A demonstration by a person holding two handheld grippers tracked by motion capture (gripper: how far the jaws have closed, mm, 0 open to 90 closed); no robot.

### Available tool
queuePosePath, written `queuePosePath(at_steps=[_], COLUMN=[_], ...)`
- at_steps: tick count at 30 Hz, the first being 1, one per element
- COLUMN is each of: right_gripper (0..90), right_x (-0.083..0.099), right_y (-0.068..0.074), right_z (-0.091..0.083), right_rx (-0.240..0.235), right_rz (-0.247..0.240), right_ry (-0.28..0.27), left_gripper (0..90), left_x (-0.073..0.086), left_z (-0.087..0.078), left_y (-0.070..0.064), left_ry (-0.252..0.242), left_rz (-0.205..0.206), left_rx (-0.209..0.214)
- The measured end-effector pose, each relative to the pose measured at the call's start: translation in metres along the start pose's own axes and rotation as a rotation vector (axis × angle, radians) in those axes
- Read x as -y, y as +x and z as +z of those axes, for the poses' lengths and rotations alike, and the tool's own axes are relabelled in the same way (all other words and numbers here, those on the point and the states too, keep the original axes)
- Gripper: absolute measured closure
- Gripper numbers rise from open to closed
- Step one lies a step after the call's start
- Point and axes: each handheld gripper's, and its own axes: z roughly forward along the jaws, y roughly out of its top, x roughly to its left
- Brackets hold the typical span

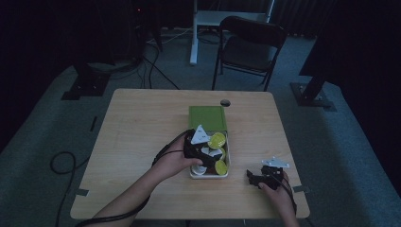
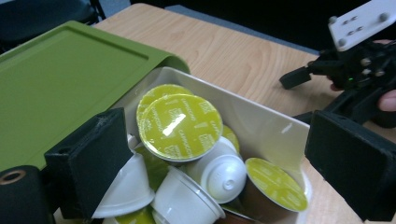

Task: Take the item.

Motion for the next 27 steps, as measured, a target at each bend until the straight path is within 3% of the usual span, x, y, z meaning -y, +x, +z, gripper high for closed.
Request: queuePosePath(at_steps=[6, 9, 14, 16, 22, 27], right_gripper=[11.9, 11.9, 11.9, 11.9, 11.9, 11.9], right_x=[0.0, 0.0, 0.0, 0.0, 0.0, 0.0], right_y=[0.0, 0.0, 0.0, 0.0, 0.0, 0.0], right_z=[0.0, 0.0, 0.0, 0.0, 0.0, 0.0], right_rx=[0.0, 0.0, 0.0, 0.0, 0.0, 0.0], right_rz=[-0.001, 0.0, 0.0, 0.0, -0.001, 0.0], right_ry=[0.0, 0.0, 0.0, 0.0, 0.0, 0.0], left_gripper=[6.4, 18.1, 18.1, 18.1, 18.2, 18.5], left_x=[-0.005, -0.008, -0.01, -0.01, -0.008, -0.006], left_z=[0.011, 0.014, 0.019, 0.02, 0.028, 0.035], left_y=[0.001, 0.002, 0.005, 0.006, 0.007, 0.009], left_ry=[0.037, 0.06, 0.082, 0.092, 0.131, 0.153], left_rz=[0.004, -0.036, -0.024, -0.04, -0.01, -0.015], left_rx=[-0.018, -0.017, -0.058, -0.053, -0.061, -0.062])
